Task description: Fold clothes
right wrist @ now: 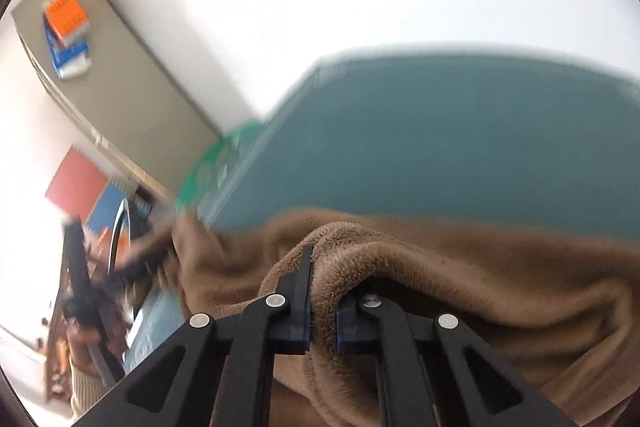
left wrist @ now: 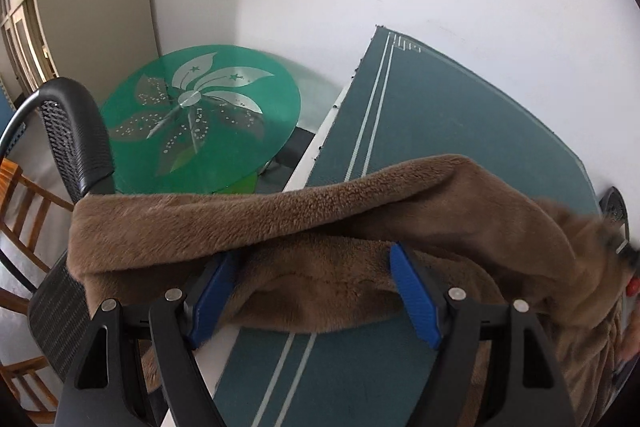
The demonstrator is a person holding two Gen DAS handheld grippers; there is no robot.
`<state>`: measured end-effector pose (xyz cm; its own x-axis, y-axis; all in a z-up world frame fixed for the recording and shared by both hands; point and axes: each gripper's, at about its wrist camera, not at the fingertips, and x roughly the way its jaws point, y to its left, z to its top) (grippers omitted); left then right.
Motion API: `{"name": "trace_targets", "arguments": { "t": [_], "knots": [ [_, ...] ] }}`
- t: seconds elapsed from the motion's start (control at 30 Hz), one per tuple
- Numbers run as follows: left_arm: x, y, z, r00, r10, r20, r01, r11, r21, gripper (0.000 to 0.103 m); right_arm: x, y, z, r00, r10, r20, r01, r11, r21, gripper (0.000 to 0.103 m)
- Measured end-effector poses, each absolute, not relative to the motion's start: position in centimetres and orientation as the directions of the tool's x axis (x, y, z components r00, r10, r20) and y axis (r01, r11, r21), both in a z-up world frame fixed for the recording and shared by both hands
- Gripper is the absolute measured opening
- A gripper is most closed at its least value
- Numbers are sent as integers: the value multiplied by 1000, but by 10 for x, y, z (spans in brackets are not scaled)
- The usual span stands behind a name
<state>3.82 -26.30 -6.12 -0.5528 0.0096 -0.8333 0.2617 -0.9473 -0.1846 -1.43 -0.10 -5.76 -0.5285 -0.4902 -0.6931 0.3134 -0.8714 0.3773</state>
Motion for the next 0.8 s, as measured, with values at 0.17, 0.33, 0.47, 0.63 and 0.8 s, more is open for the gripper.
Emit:
{"name": "trace_targets", "arguments": {
  "t": [0.17,0.33,0.47,0.63,0.8],
  "knots": [
    [17,-270,-59,-544,-71,-836,328,-935,-134,80,-39,9,-18,-632,-471,-616,293,-881,372,8],
    [-7,-282,-63,-525,-103,-845,381,-916,-125,80,-72,-3,-11,-641,-476,-603,327,-879,346,8],
    [-19,-290,-75,-486,-125,-865,421,-901,-106,80,-109,-26,-37,-589,-423,-688,343,-902,262,9],
    [-25,-292,-89,-468,-123,-875,420,-902,-97,80,-140,-36,-84,-505,-361,-784,336,-919,206,36],
    [-26,-291,-89,-466,-133,-874,408,-909,-79,80,-125,5,-92,-527,-390,-755,281,-918,278,81]
  ]
}}
